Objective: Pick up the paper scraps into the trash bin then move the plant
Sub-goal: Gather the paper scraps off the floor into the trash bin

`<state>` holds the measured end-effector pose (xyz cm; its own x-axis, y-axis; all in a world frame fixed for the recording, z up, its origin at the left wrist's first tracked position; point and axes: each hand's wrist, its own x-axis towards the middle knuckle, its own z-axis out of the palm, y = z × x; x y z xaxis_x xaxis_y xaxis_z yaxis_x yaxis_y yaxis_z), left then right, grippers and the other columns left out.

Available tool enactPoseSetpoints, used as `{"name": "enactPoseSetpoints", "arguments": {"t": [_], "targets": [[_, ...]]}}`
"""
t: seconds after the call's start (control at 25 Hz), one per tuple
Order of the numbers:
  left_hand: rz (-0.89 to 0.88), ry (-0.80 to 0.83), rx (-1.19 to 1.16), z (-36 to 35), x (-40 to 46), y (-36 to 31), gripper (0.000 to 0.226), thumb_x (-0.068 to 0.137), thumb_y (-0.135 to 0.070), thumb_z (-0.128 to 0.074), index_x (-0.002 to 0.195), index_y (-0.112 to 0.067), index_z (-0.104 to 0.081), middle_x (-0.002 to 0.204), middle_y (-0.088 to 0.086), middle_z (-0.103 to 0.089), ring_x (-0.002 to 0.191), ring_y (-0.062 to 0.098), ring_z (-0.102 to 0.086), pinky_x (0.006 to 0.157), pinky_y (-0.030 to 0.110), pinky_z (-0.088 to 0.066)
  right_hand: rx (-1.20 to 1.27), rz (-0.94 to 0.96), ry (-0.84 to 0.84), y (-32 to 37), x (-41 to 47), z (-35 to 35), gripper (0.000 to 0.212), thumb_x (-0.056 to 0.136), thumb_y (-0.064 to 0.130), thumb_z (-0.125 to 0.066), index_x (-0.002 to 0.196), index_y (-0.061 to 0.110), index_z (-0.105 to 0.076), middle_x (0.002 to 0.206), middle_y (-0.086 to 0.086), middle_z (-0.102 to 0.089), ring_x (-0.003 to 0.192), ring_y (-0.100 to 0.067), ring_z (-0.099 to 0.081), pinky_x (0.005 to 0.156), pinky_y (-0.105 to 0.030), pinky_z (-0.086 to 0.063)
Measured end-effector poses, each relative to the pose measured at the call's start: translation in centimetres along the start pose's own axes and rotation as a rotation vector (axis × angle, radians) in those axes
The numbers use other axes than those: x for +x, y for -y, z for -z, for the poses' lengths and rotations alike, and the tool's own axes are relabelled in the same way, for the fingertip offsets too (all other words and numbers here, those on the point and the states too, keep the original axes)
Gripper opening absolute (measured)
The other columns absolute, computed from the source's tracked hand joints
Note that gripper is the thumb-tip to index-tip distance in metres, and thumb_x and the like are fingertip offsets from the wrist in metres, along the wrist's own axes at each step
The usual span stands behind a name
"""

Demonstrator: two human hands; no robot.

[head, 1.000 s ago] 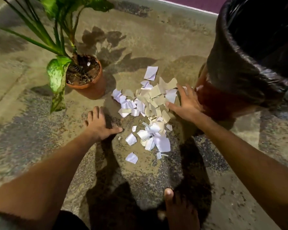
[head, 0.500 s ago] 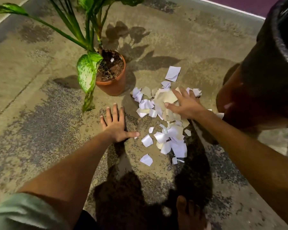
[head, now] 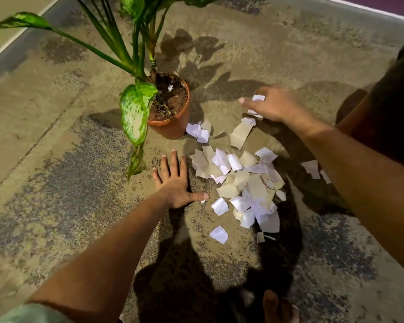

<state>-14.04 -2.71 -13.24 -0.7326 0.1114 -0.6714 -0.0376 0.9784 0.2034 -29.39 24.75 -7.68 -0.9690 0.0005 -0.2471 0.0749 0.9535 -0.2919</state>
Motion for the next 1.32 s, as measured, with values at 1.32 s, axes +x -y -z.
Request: {"name": "enactPoseSetpoints", "arguments": {"t": [1.32], "targets": [[-0.155, -0.267, -0.304, 1.4, 0.7, -2.1, 0.151, 0.038, -0.075, -0.073, 0.15, -0.023, 0.014, 0.16, 0.002, 0.012, 0.147, 0.027, 0.015, 0.115, 0.057, 0.011, -0.021, 0.242, 0.276, -2.4, -4.7, -5.3, 0.089, 0.08, 0.085, -0.021, 0.154, 0.037, -0.014, 0.164, -0.006, -0.014, 0.15, -0.033, -0.01, 0.12, -0.056, -0.016]]}}
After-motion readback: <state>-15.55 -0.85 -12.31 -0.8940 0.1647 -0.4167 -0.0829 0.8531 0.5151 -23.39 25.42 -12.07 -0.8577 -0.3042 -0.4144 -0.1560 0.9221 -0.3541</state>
